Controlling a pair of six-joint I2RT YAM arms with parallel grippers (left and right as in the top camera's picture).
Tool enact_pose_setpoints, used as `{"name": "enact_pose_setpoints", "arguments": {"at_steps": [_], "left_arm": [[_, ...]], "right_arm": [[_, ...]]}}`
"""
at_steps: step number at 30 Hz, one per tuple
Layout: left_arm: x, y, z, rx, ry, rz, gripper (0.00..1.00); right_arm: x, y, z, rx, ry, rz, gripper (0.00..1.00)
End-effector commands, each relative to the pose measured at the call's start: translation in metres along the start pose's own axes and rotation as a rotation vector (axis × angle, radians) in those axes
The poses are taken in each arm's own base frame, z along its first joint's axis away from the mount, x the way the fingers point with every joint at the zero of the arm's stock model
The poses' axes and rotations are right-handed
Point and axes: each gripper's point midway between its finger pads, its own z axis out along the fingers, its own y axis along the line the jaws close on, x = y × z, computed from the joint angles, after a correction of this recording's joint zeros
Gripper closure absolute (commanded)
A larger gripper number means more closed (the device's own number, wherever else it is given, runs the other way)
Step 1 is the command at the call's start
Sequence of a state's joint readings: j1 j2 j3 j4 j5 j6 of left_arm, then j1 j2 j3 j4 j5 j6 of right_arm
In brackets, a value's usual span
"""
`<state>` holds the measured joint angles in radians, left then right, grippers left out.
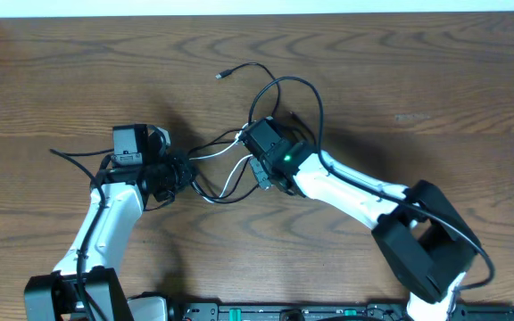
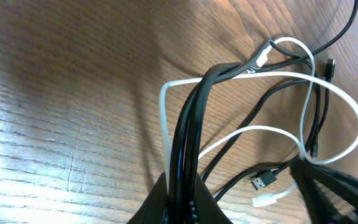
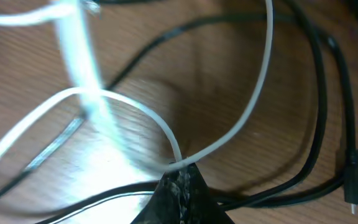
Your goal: Untangle cables
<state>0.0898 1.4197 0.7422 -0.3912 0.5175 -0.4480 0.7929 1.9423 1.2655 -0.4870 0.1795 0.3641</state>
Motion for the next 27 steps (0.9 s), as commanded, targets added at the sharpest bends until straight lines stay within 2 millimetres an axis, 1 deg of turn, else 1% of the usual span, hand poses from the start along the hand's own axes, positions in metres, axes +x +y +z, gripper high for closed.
{"name": "enact_pose_setpoints", "arguments": {"at_steps": [1,4,5,6,7,8,12,16,19,21,26,27], "left_arm": [[-0.001,0.004,0.001,-0.013,-0.005,-0.003,0.92],[-0.001,0.004,0.001,-0.013,-0.005,-0.004,0.92],[-0.001,0.004,0.001,-0.013,-0.005,-0.003,0.92],[-0.001,0.004,0.001,-0.013,-0.005,-0.003,0.92],[-0.001,0.004,0.001,-0.013,-0.005,-0.004,0.92],[-0.001,0.004,0.001,-0.013,-0.005,-0.003,0.92],[-0.001,0.004,0.001,-0.013,-0.005,-0.004,0.92],[-0.001,0.004,0.001,-0.013,-0.005,-0.004,0.92],[-0.001,0.004,0.001,-0.013,-0.005,-0.003,0.92],[-0.001,0.004,0.001,-0.014,-0.005,-0.004,0.92],[-0.001,0.004,0.001,-0.014,-0.005,-0.004,0.92],[-0.001,0.004,0.001,-0.014,-0.005,-0.004,0.92]], "right_arm": [[0.011,-0.023,0.016,0.107,0.039,-0.028,0.99],[0.015,-0.038,0.017,0.164,0.06,-0.025,0.99],[0.016,-0.041,0.017,0.169,0.064,-0.022,0.96],[0.016,-0.042,0.017,0.171,0.066,-0.019,0.86],[0.016,-0.044,0.017,0.172,0.067,-0.014,0.69],[0.016,-0.045,0.018,0.17,0.068,-0.01,0.63],[0.016,-0.046,0.019,0.147,0.078,0.05,0.54],[0.024,-0.047,0.018,0.145,0.109,0.051,0.36],[0.033,-0.05,0.016,0.161,0.146,0.091,0.27],[0.039,-0.052,0.015,0.173,0.165,0.141,0.26],[0.047,-0.047,0.015,0.158,0.193,0.29,0.51],[0.049,-0.048,0.015,0.166,0.2,0.315,0.53]]}}
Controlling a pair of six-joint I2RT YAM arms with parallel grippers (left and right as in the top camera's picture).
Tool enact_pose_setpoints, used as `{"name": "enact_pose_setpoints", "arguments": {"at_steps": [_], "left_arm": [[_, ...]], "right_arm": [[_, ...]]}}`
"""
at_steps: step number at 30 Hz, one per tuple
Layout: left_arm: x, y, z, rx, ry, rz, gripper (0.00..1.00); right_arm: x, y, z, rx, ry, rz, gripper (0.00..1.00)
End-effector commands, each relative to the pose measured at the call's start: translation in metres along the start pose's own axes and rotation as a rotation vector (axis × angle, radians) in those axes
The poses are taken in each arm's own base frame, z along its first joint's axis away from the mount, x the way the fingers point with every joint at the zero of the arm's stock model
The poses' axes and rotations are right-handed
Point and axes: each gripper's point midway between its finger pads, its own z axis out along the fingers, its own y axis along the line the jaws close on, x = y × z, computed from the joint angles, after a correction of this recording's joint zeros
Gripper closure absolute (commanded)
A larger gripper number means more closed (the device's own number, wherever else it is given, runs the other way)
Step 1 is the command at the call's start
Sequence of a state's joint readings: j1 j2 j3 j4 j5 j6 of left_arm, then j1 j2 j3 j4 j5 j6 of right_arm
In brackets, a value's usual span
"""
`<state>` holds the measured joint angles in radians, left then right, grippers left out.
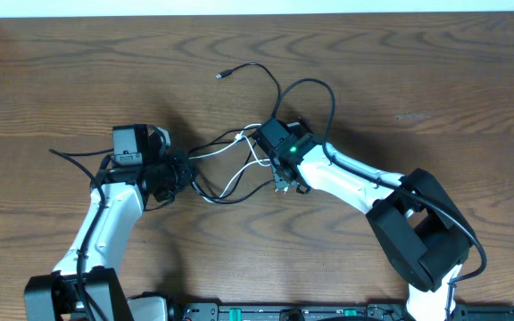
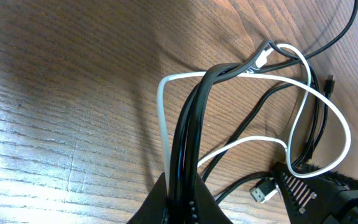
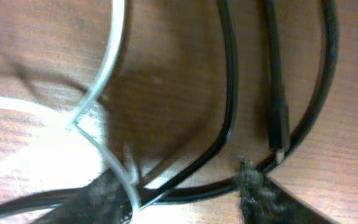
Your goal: Untangle cables
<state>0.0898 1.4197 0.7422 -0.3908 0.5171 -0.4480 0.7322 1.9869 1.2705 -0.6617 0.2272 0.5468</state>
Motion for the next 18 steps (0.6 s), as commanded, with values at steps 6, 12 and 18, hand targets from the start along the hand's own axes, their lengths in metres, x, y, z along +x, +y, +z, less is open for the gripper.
{"name": "enact_pose_setpoints", "arguments": {"at_steps": [6,12,18], "left_arm": [[-0.001,0.004,0.001,-0.014,-0.004,-0.004,0.92],[-0.001,0.004,0.001,-0.013,-0.004,-0.004,0.92],[-0.001,0.004,0.001,-0.013,-0.004,-0.004,0.92]], "right_arm": [[0.015,-0.006,0.007,0.018,0.058,0.136,0.58],[0.019,-0.011,0.01,0.032,0.068,0.164,0.67],[0.02,-0.012,0.011,0.005,0.096,0.185,0.39]]}}
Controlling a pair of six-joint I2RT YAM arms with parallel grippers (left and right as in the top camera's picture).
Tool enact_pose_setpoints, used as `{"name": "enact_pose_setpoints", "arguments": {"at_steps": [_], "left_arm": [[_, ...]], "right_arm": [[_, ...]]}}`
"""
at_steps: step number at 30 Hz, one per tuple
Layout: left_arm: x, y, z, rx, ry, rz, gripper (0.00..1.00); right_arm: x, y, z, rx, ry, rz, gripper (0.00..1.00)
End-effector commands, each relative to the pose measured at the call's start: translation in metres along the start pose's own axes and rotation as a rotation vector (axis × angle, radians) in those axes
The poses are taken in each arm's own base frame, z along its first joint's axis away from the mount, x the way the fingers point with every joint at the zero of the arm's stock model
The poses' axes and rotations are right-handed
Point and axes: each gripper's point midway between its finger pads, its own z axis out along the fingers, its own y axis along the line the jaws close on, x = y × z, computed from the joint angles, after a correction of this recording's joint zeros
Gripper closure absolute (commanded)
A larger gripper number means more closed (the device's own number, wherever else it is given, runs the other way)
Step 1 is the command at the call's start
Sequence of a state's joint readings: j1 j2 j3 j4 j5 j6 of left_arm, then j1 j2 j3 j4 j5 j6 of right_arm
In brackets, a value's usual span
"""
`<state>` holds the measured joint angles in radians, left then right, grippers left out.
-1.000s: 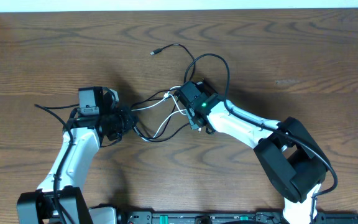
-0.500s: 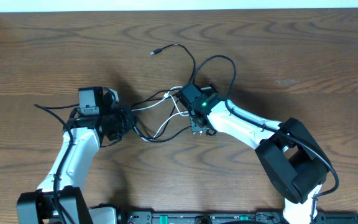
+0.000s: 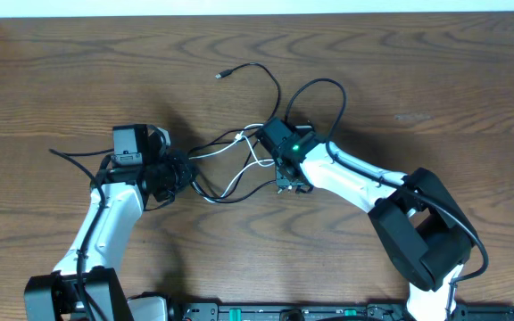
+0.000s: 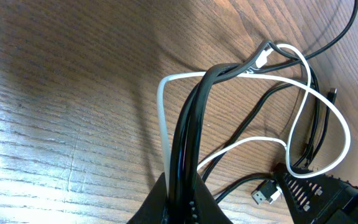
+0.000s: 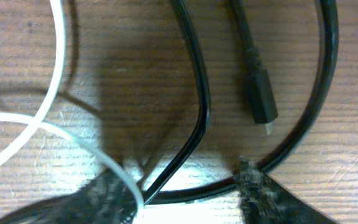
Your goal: Untangle cables
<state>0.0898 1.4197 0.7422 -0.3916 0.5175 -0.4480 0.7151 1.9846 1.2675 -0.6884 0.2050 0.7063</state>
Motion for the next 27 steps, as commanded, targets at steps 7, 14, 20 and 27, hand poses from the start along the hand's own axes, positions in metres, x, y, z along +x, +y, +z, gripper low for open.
{"name": "enact_pose_setpoints", "arguments": {"at_steps": [7,14,20,27], "left_arm": [[-0.001,0.004,0.001,-0.013,-0.005,-0.004,0.92],[-0.001,0.004,0.001,-0.013,-0.005,-0.003,0.92],[-0.001,0.004,0.001,-0.013,-0.005,-0.004,0.92],[-0.001,0.004,0.001,-0.013,-0.005,-0.003,0.92]], "right_arm": [[0.01,-0.012,0.01,0.03,0.039,0.043,0.3],[0.005,-0.013,0.006,0.025,0.025,0.052,0.01],[0.009,-0.03,0.007,0.076,0.057,0.11,0.01],[-0.003,-0.039,-0.013,0.114,0.025,0.092,0.01]]}}
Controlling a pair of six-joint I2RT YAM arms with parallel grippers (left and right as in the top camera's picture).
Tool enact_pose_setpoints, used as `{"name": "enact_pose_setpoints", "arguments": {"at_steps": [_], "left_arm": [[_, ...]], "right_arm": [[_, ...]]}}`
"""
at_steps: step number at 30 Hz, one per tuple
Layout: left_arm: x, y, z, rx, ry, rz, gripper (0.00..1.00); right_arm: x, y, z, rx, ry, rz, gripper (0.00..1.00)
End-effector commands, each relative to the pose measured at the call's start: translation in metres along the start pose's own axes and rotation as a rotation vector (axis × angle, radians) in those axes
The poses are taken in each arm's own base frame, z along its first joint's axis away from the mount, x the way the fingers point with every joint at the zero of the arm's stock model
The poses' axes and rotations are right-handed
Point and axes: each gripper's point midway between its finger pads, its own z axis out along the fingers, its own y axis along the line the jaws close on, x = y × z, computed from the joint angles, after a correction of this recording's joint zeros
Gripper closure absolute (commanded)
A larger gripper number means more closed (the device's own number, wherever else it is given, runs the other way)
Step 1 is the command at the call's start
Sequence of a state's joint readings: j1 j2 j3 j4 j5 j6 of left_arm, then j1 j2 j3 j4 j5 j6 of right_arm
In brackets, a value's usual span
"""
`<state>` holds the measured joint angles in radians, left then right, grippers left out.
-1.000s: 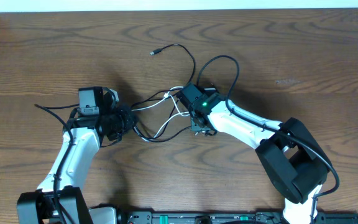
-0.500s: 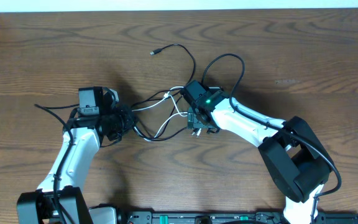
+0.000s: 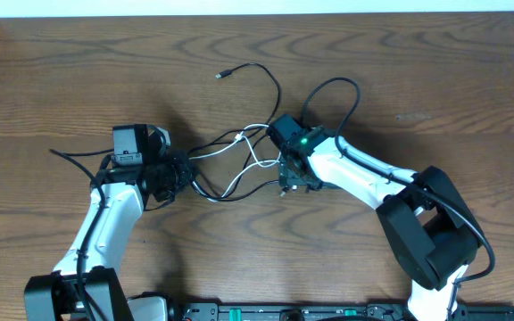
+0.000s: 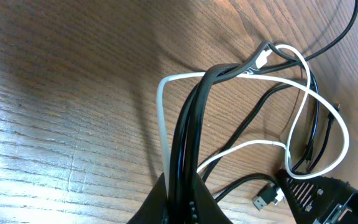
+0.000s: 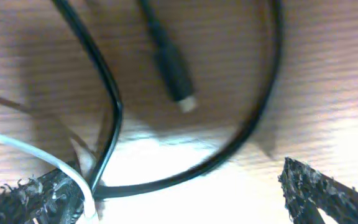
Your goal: Untangle cables
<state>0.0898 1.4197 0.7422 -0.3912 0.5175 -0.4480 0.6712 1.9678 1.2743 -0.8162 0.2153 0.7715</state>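
Observation:
A tangle of black cables (image 3: 226,192) and a white cable (image 3: 250,159) lies mid-table. My left gripper (image 3: 178,174) is shut on a bundle of black cables (image 4: 188,130) with the white cable (image 4: 162,118) running alongside; its fingers (image 4: 180,199) pinch the bundle at the frame's bottom. My right gripper (image 3: 291,183) stands open at the tangle's right side, low over the wood. Between its spread fingers (image 5: 319,190) lie a black cable curve (image 5: 253,127) and a small black plug (image 5: 169,68). The white cable (image 5: 42,158) touches its left finger.
A black loop (image 3: 337,89) rises behind the right wrist. Another black lead ends in a small plug (image 3: 224,74) farther back. A USB plug (image 4: 265,200) lies next to the right gripper. Bare wooden table (image 3: 435,98) surrounds the tangle.
My right gripper has shifted slightly right and its fingers stand wider apart. The black loop behind it sits farther right. The left gripper and its bundle have not moved.
My right gripper was shut on the white cable at the tangle's right side while the left held the black bundle. Then the right stood open with the white cable released. It has since sat a little farther right each time, now wide open.

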Motion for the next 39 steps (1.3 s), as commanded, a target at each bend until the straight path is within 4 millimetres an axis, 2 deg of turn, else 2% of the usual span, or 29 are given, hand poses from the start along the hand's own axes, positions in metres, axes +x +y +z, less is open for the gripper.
{"name": "enact_pose_setpoints", "arguments": {"at_steps": [1,4,9,11,12,16,18,20,25,28,33,39], "left_arm": [[-0.001,0.004,0.001,-0.013,-0.004,-0.004,0.92],[-0.001,0.004,0.001,-0.014,-0.005,-0.004,0.92],[-0.001,0.004,0.001,-0.013,-0.004,-0.004,0.92],[-0.001,0.004,0.001,-0.014,-0.004,-0.004,0.92],[-0.001,0.004,0.001,-0.013,-0.004,-0.004,0.92],[-0.001,0.004,0.001,-0.013,-0.004,-0.004,0.92],[-0.001,0.004,0.001,-0.013,-0.004,-0.004,0.92],[-0.001,0.004,0.001,-0.013,-0.004,-0.004,0.92],[-0.001,0.004,0.001,-0.013,-0.004,-0.004,0.92],[-0.001,0.004,0.001,-0.013,-0.005,-0.004,0.92],[-0.001,0.004,0.001,-0.014,-0.005,-0.004,0.92],[0.001,0.005,0.001,-0.02,0.005,-0.009,0.92]], "right_arm": [[-0.011,-0.005,-0.009,0.015,-0.042,0.01,0.01],[-0.003,-0.001,-0.007,-0.021,0.003,0.029,0.01],[0.01,-0.003,0.009,-0.029,0.021,0.109,0.01],[0.013,-0.002,0.017,-0.046,0.02,0.111,0.13],[0.015,-0.002,0.021,-0.054,0.018,0.113,0.26],[0.017,0.002,0.028,-0.084,0.008,0.119,0.6],[0.013,0.004,0.028,-0.097,-0.004,0.124,0.76],[0.006,0.008,0.028,-0.112,-0.035,0.131,0.99],[-0.014,0.004,0.028,-0.108,-0.109,0.162,0.99],[-0.019,0.002,0.032,-0.11,-0.116,0.168,0.99],[-0.028,0.01,0.047,-0.145,-0.129,0.163,0.99],[-0.056,0.02,0.056,-0.19,-0.228,0.125,0.99]]}}
